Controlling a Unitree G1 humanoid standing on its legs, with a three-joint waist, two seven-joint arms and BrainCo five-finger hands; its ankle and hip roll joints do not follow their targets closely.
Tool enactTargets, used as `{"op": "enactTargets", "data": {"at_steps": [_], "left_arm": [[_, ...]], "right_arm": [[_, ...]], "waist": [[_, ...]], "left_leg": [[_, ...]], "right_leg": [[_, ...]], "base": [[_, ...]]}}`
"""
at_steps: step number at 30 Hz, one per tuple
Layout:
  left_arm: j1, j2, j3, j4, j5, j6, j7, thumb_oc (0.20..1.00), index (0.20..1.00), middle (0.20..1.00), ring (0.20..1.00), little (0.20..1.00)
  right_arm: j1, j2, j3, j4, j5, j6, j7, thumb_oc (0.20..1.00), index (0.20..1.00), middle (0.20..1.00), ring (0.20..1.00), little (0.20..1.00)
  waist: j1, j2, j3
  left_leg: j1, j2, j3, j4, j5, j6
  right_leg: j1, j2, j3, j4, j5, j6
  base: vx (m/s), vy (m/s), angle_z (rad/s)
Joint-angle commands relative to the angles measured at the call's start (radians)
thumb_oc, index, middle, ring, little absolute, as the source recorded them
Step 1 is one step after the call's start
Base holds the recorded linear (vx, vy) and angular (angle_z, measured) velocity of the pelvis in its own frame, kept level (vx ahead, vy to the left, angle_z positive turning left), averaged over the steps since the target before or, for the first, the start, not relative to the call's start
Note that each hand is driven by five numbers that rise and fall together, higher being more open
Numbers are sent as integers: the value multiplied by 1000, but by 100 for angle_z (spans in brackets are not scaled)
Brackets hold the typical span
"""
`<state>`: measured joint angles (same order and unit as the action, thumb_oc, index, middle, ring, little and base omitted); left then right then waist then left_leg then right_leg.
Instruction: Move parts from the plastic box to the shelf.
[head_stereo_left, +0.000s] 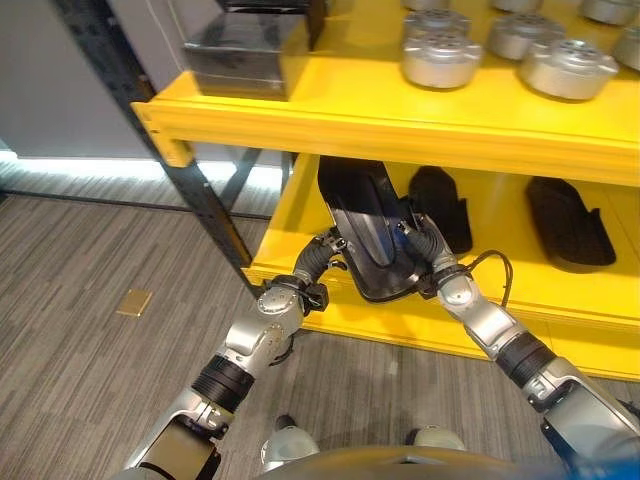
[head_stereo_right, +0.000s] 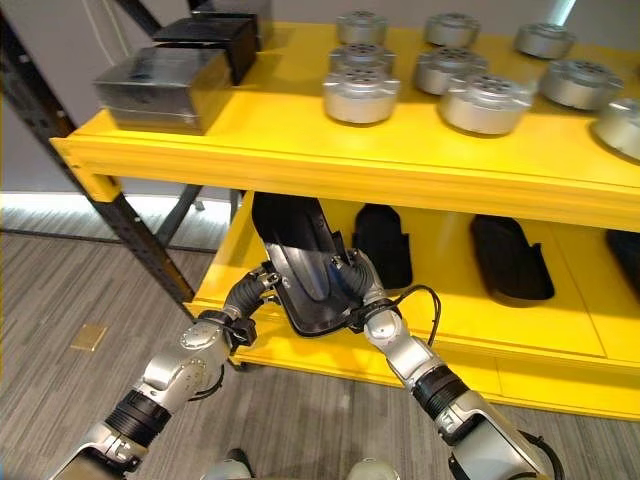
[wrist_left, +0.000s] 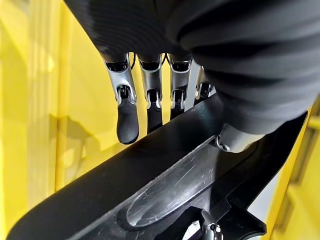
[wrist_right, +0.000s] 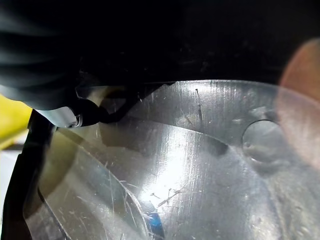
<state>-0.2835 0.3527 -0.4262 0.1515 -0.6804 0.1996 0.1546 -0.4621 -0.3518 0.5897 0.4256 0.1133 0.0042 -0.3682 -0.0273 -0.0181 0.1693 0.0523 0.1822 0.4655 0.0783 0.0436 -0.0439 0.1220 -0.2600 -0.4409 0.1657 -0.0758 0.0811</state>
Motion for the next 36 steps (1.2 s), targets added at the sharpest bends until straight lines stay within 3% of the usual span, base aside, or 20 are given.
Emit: {"op": "enactTargets", "data": {"at_steps": [1,6,12,14,16,18,21,24,29,36], "left_arm": [[-43,-74,-82,-92,-34,-50,-92,200,200,200,200,200],[-19,-68,-69,-123,-44,-14,-93,200,200,200,200,200],[-51,-61,-52,-141,-35,7,-90,200,200,200,200,200],[-71,-63,-41,-135,-48,37,-101,200,200,200,200,200],[-74,-68,-31,-141,-28,43,-70,200,200,200,200,200],[-86,-65,-27,-151,-6,39,-71,200,200,200,200,200],[-124,-53,-49,-164,-8,45,-59,200,200,200,200,200],[-161,-79,-56,-145,-36,15,3,200,200,200,200,200],[-286,-91,-46,-86,-53,-48,66,200,200,200,200,200],[-470,-67,-3,2,-109,-122,126,200,200,200,200,200]], "right_arm": [[-137,99,-5,-41,24,-75,-1,200,200,200,200,200],[-106,132,-14,-32,116,-34,-19,200,200,200,200,200],[-108,166,-38,-16,172,-1,-80,200,200,200,200,200],[-124,184,-54,-1,211,11,-106,200,200,200,200,200],[-166,221,-60,16,212,45,-118,200,200,200,200,200],[-197,245,-51,12,248,73,-159,200,200,200,200,200],[-173,236,-70,8,271,52,-207,200,200,200,200,200],[-203,215,-86,20,302,46,-180,200,200,200,200,200],[-353,202,-110,78,315,55,-162,200,200,200,200,200],[-590,154,-119,212,330,10,-129,200,200,200,200,200]], "waist": [[26,33,-18],[42,41,-22],[46,52,-12],[52,55,-9],[85,59,-7],[94,60,2],[43,59,28],[26,69,35],[11,90,98],[11,117,193]], "left_leg": [[36,72,-27,29,-49,-39],[51,-3,-52,-7,-60,0],[47,-41,-66,-23,-69,29],[55,-54,-63,-39,-68,37],[74,-53,-27,-64,-65,36],[87,-57,-10,-72,-81,23],[53,-60,-22,-26,-98,39],[33,-47,-15,-25,-82,28],[-30,-21,-3,4,-70,-1],[-150,4,0,70,-58,-27]], "right_leg": [[-12,62,22,-10,-45,18],[-30,41,49,-7,-19,45],[-61,14,60,38,-19,71],[-69,3,41,47,-10,81],[-83,-54,-70,34,30,100],[-88,-63,-108,0,53,109],[-123,-13,16,-17,62,87],[-124,10,49,-36,61,83],[-169,4,67,-22,49,76],[-290,-23,83,38,37,61]], "base": [[199,285,17],[137,227,13],[103,185,3],[126,156,-7],[111,104,-54],[86,36,-90],[55,-56,-54],[35,-53,31],[-88,4,-17],[-141,73,-13]]}}
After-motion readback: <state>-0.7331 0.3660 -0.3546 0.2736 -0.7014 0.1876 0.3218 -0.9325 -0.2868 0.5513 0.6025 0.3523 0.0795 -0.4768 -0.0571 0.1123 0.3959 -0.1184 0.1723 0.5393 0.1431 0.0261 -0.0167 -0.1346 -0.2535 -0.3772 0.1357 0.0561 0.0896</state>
